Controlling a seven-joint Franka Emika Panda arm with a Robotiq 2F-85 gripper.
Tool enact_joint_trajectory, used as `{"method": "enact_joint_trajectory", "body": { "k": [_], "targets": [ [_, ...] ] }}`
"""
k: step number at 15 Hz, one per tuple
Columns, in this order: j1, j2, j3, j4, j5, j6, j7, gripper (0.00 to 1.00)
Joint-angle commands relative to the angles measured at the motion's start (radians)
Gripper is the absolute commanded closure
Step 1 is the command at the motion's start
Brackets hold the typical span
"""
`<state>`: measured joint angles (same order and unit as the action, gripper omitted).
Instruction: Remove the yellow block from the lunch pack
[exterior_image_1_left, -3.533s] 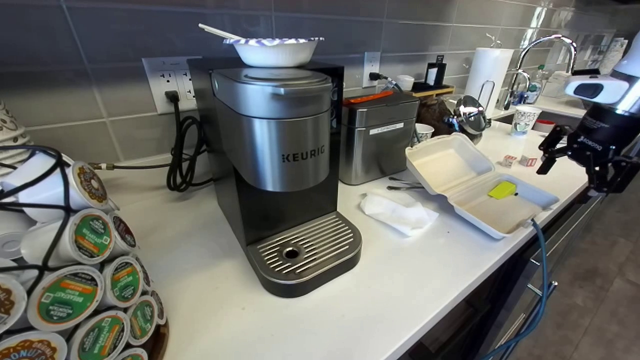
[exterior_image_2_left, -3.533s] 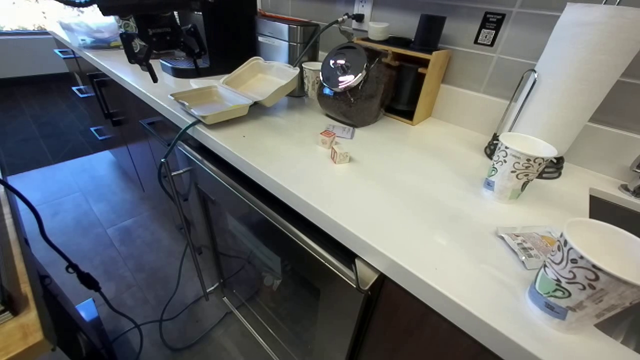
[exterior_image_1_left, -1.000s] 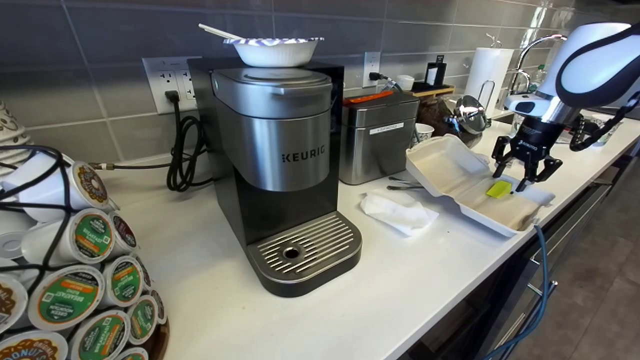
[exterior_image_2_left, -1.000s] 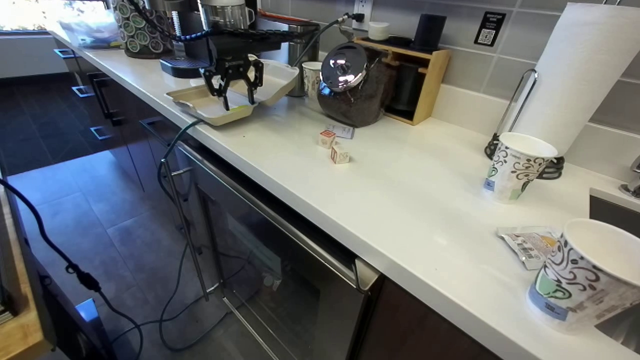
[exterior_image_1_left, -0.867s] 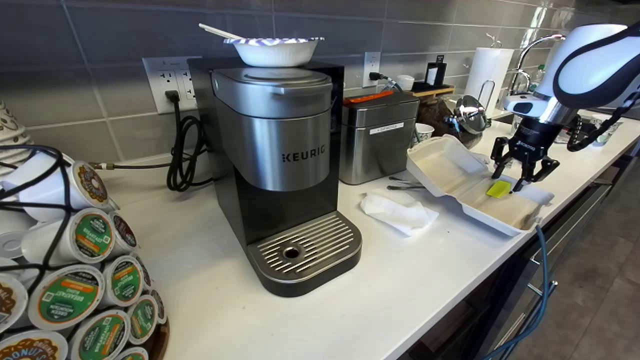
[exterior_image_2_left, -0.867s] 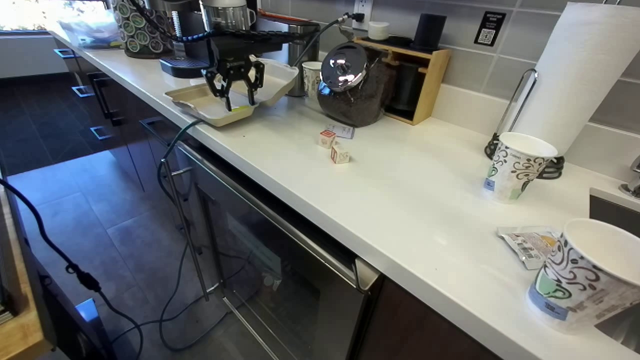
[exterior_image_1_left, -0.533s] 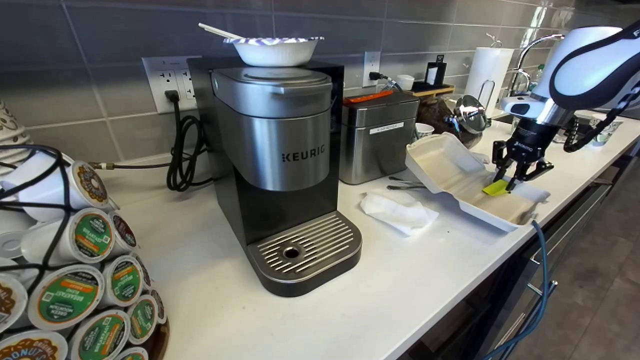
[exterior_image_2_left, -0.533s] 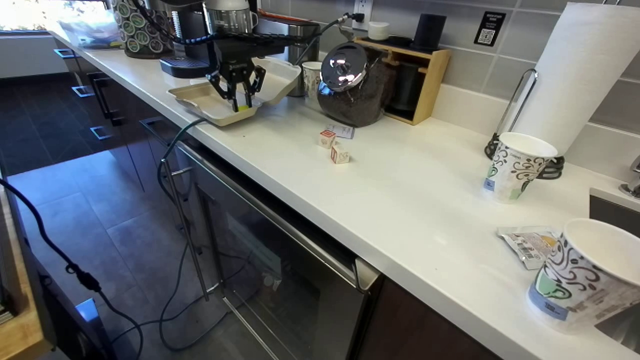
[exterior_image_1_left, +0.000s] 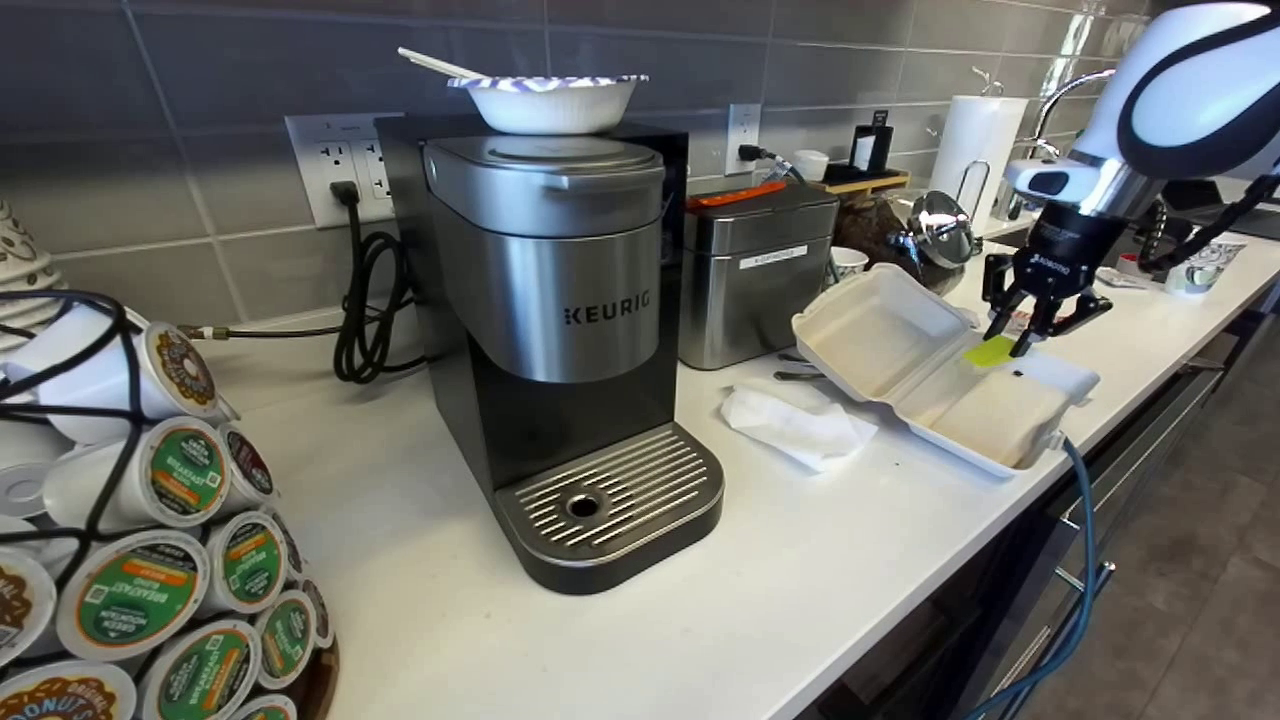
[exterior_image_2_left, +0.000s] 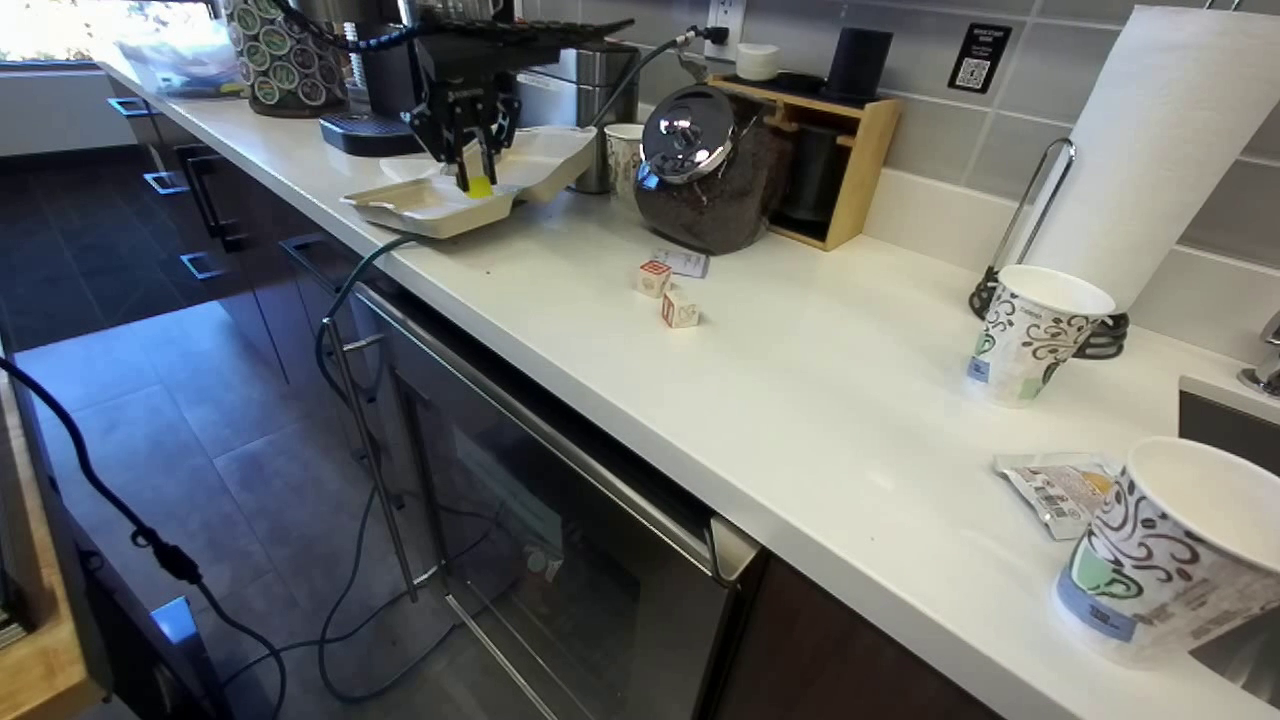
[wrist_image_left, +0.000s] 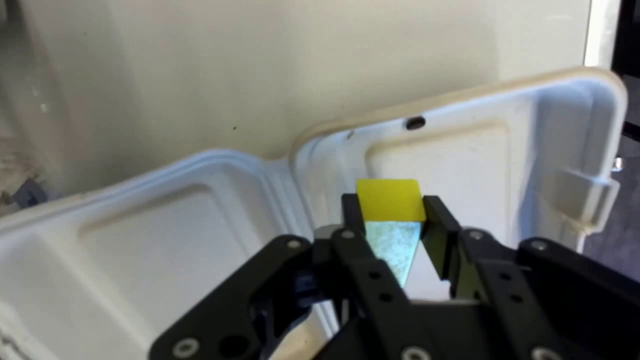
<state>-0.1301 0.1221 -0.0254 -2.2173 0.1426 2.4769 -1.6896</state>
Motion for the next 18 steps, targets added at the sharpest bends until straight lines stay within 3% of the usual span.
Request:
{"method": "enact_joint_trajectory", "body": {
  "k": [1, 5, 10, 11, 13, 14, 15, 18],
  "targets": [
    [0.010, -0.159, -0.014, -0.087, -0.024, -0.031, 0.048, 0.91],
    [-0.032, -0.237, -0.106, -0.124, -0.004, -0.054, 0.138, 0.91],
    [-0.061, -0.211, -0.251, -0.121, 0.280, -0.042, 0.013, 0.91],
    [-0.056, -0.217, -0.229, -0.113, 0.175, -0.046, 0.062, 0.66],
    [-0.067, -0.212, -0.253, -0.114, 0.236, -0.046, 0.031, 0.66],
    [-0.059, -0.208, -0.241, -0.120, 0.230, -0.038, 0.050, 0.91],
    [-0.060, -0.155, -0.249, -0.081, 0.288, -0.029, 0.061, 0.91],
    [-0.087, 0.005, -0.258, 0.044, 0.302, -0.045, 0.172, 0.91]
  ]
}}
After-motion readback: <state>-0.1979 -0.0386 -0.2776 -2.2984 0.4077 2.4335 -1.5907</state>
